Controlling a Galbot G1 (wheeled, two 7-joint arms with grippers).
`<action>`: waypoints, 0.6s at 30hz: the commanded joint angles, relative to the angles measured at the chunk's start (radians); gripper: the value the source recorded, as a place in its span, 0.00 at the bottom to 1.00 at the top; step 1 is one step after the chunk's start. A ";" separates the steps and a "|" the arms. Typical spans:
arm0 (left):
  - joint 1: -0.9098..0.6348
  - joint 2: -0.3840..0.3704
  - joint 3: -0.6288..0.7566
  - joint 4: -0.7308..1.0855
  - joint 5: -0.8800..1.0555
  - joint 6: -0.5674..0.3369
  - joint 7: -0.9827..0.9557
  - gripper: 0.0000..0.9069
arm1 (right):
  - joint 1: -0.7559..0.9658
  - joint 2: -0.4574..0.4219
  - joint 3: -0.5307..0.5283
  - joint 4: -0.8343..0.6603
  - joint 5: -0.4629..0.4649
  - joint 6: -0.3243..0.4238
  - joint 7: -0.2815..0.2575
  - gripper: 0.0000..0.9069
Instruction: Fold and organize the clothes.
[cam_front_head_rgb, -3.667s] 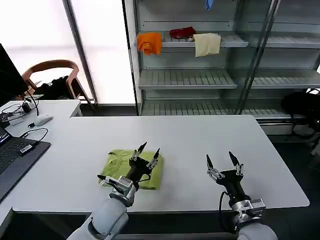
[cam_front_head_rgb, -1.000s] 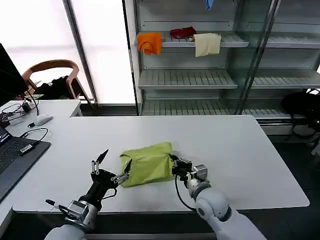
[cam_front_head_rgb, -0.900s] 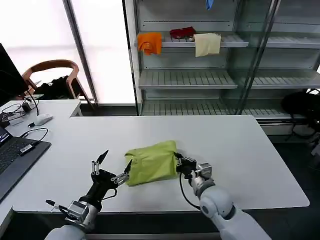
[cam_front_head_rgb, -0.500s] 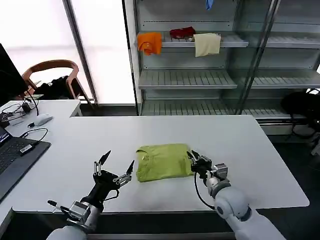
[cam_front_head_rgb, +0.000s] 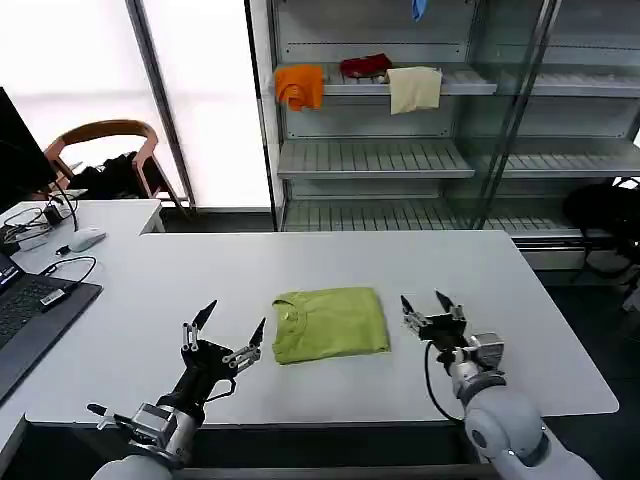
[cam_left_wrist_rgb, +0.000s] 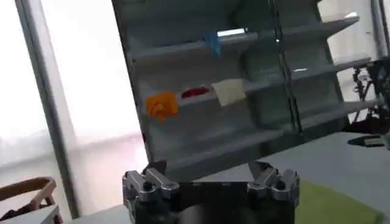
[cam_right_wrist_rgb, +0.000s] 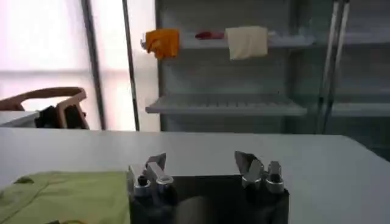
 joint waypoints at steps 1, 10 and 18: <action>0.057 -0.050 -0.021 -0.013 -0.069 -0.007 -0.176 1.00 | -0.412 -0.054 0.358 0.160 -0.191 0.281 0.005 1.00; 0.176 -0.060 -0.112 0.061 -0.111 -0.258 -0.163 1.00 | -0.680 -0.024 0.423 0.177 -0.222 0.513 0.030 1.00; 0.197 -0.038 -0.195 0.096 -0.161 -0.327 -0.101 1.00 | -0.690 -0.032 0.413 0.155 -0.217 0.576 0.006 1.00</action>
